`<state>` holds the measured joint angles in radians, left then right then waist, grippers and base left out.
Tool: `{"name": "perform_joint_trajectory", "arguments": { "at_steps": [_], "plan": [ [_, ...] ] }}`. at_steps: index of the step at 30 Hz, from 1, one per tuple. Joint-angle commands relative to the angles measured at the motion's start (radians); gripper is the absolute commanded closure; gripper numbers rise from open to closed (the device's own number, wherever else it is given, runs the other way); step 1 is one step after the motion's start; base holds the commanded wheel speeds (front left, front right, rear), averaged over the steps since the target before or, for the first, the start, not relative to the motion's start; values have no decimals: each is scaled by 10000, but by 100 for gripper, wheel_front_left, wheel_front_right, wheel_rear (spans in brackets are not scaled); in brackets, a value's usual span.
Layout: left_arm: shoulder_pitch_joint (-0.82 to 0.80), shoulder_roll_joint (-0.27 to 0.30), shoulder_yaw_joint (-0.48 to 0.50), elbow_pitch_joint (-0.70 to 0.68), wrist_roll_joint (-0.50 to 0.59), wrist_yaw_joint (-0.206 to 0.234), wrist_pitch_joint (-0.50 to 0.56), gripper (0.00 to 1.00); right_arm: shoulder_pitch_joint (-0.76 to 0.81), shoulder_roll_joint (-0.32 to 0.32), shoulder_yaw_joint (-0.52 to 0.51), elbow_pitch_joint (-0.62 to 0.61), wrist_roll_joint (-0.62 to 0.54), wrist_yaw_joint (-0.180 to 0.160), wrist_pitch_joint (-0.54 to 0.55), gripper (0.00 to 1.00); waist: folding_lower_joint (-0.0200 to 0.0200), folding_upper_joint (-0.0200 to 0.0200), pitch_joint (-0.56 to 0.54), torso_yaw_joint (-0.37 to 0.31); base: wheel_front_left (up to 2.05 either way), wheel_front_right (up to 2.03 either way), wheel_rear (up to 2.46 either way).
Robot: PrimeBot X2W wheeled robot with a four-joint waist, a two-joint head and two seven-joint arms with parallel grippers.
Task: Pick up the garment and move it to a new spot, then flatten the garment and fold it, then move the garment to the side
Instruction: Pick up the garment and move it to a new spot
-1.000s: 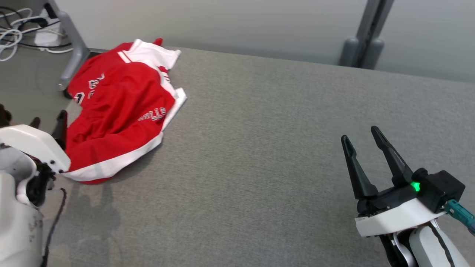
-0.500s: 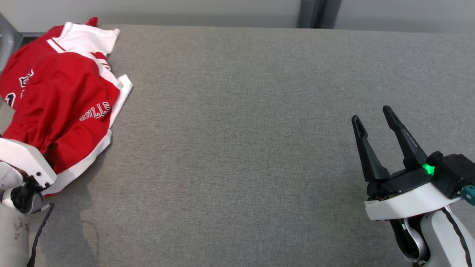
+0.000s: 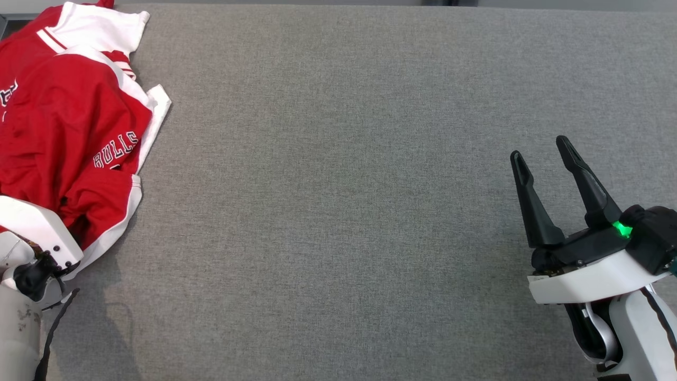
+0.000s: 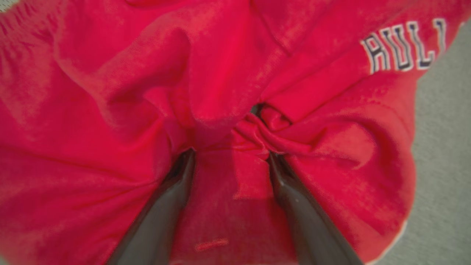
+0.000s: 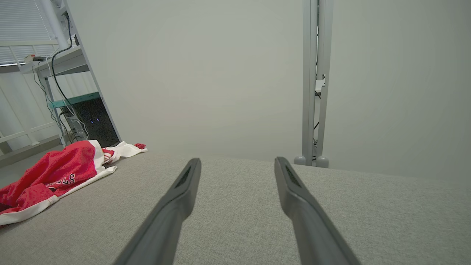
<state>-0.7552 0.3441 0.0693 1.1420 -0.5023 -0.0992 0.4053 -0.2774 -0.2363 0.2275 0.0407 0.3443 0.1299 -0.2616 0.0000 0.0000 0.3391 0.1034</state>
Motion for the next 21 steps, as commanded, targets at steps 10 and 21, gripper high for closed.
{"name": "perform_joint_trajectory", "arguments": {
  "at_steps": [10,21],
  "plan": [
    [147,-156,-332,374,-119,-239,-250,100,15,17,65,160,66,15,-48,0,0,0,-403,85,0,0,0],
    [-43,284,-900,-374,-128,-307,-953,100,404,361,60,337,4,15,-48,0,0,0,-1342,28,0,0,0]
  ]
}}
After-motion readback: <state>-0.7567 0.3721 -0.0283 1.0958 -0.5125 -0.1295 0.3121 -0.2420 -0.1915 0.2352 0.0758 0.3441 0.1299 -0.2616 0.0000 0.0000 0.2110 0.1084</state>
